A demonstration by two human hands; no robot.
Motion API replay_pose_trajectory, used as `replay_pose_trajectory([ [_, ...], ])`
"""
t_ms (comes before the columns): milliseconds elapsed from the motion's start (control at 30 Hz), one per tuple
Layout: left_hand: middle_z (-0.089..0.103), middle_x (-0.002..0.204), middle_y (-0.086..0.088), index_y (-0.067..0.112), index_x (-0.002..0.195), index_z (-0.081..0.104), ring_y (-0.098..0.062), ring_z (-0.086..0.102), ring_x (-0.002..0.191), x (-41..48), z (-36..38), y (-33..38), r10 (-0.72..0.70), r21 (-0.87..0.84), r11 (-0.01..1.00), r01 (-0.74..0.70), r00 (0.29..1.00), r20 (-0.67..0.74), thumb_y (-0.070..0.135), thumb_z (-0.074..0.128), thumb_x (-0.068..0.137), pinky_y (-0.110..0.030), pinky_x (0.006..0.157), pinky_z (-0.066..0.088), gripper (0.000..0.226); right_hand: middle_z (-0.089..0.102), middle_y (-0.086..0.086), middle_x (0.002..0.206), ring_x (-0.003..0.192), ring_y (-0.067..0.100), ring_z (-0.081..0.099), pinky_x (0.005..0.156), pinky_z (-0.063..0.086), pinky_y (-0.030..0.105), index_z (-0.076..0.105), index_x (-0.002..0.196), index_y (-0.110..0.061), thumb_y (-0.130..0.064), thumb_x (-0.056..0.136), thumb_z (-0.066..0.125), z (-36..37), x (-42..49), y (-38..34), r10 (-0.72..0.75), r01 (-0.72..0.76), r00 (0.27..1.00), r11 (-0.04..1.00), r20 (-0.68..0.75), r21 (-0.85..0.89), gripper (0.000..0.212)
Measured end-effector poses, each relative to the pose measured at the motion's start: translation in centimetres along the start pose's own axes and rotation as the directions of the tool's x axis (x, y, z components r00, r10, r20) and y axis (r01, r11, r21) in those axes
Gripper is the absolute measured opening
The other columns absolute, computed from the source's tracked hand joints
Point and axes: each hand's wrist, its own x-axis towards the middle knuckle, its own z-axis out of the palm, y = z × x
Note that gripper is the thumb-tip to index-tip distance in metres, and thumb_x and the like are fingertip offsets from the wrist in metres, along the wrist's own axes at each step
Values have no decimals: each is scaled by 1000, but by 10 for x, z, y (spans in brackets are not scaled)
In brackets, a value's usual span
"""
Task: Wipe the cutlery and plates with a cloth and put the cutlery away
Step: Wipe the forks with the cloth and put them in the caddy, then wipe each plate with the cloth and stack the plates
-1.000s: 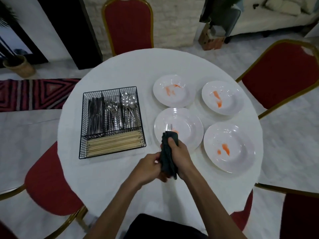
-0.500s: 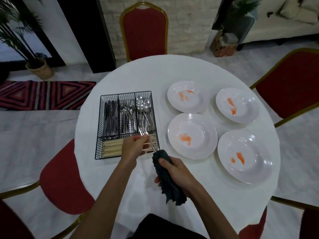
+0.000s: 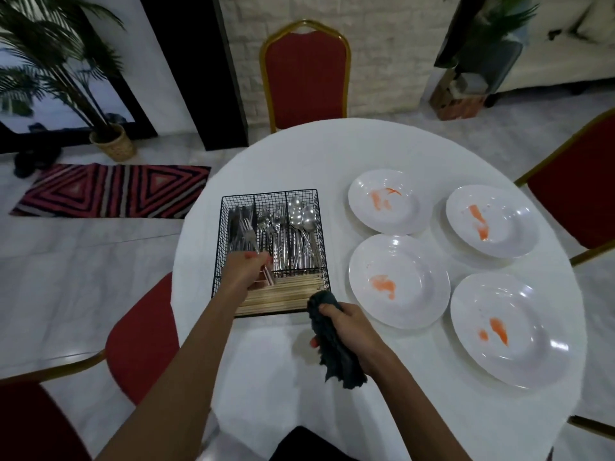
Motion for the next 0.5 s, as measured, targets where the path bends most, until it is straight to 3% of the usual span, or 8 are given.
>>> replay_pose_trajectory([
  [100,65,74,-9,13,73,66,-22,63,64,16,-10,3,146,238,964,-120,984,-99,25,66,95,-21,52,54,26,68,19,86,64,31,70,56,56,37,64,107,0,-19,102,53,-7,0,6,22,-21,999,999,-50,31,23],
  [233,66,68,-10,10,77,73,-24,64,68,40,-9,4,287,417,876,-241,957,-50,31,67,94,-36,84,57,28,68,18,86,65,30,70,62,57,42,64,107,1,-21,102,53,-11,0,9,42,-36,994,998,-103,60,25],
  [367,59,60,-5,9,66,62,-16,54,55,51,4,8,320,518,808,-281,947,16,43,67,92,-35,74,53,43,70,17,82,61,29,68,64,58,43,66,106,5,-22,102,54,-15,0,9,49,-35,987,995,-156,89,29],
  [433,67,72,-15,-2,77,65,-23,60,62,48,12,5,320,575,770,-277,947,28,48,64,92,-38,75,56,53,73,18,84,59,28,67,56,57,37,63,109,3,-24,103,54,-20,-3,8,58,-31,980,989,-192,142,29],
  [500,73,96,-21,-5,105,69,-29,67,81,31,21,-1,352,581,760,-290,936,6,41,63,95,-37,79,53,48,74,20,89,56,28,66,50,55,33,57,114,2,-26,103,56,-26,-8,9,79,-31,971,978,-224,208,30],
])
